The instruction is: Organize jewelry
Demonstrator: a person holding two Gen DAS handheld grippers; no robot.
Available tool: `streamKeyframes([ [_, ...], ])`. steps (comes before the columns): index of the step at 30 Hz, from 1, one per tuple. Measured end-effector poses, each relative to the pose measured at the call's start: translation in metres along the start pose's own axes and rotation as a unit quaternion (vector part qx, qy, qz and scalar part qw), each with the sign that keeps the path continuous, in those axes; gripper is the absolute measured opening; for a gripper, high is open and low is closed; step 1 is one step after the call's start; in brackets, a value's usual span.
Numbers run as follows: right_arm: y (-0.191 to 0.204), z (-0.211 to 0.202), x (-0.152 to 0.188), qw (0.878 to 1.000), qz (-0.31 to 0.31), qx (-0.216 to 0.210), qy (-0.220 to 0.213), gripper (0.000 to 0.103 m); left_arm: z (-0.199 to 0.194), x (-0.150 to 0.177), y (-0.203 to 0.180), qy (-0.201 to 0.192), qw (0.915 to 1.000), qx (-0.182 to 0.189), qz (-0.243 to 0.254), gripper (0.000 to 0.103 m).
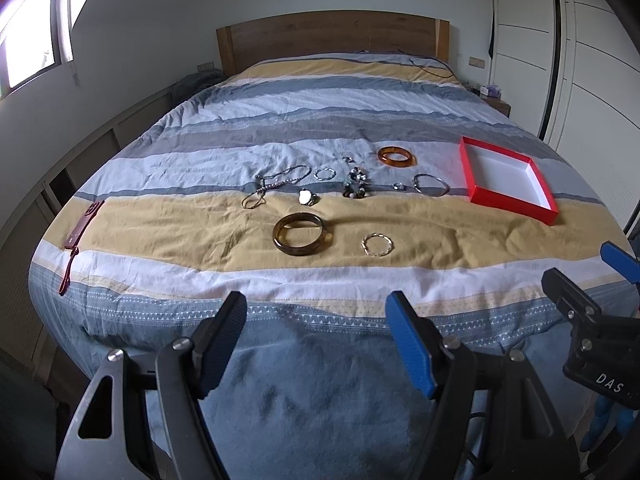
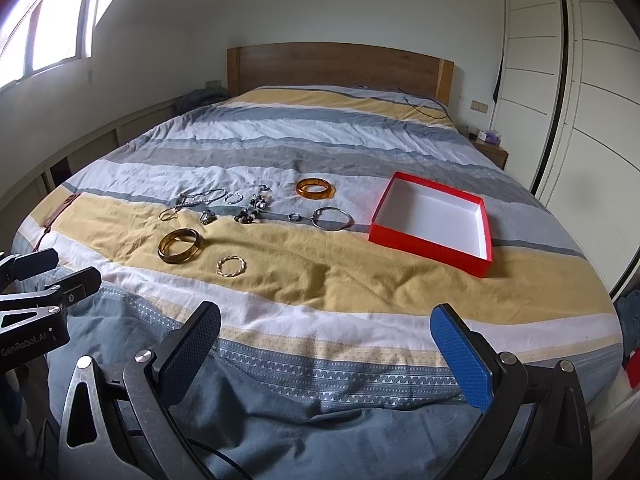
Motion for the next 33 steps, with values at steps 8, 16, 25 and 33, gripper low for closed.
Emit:
streamKeyframes([
  [8,0.002,0.005,0.002,1.0,0.0,-0.004,0.007,0.103,0.002,0.001,0.002,-0.009,0.9998,-0.017,-0.002,0.07],
  [16,0.002,0.012,0.005,1.0,0.0,-0.01,0.015,0.103,0.01,0.003,0.002,0.001,0.9998,-0.019,0.003,0.07],
  [25,0.004,0.021,0.009,1.0,-0.002,-0.012,0.027,0.103,0.025,0.009,-0.001,0.032,0.9994,-0.01,0.011,0.07],
  [33,0.004,0.027,0.012,0.999,-0.001,-0.012,0.032,0.103,0.03,0.01,0.0,0.043,0.999,-0.008,0.004,0.07],
])
Point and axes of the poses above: each gripper's, at about its wrist camera, not at the fingertips, and z roughly the way its jaws point, y to its left, x to its underside, the point moved 1 cm from there along z, roughly the way its jaws point, and after that the axes turned 6 degrees about y, right-handed, at the moved point
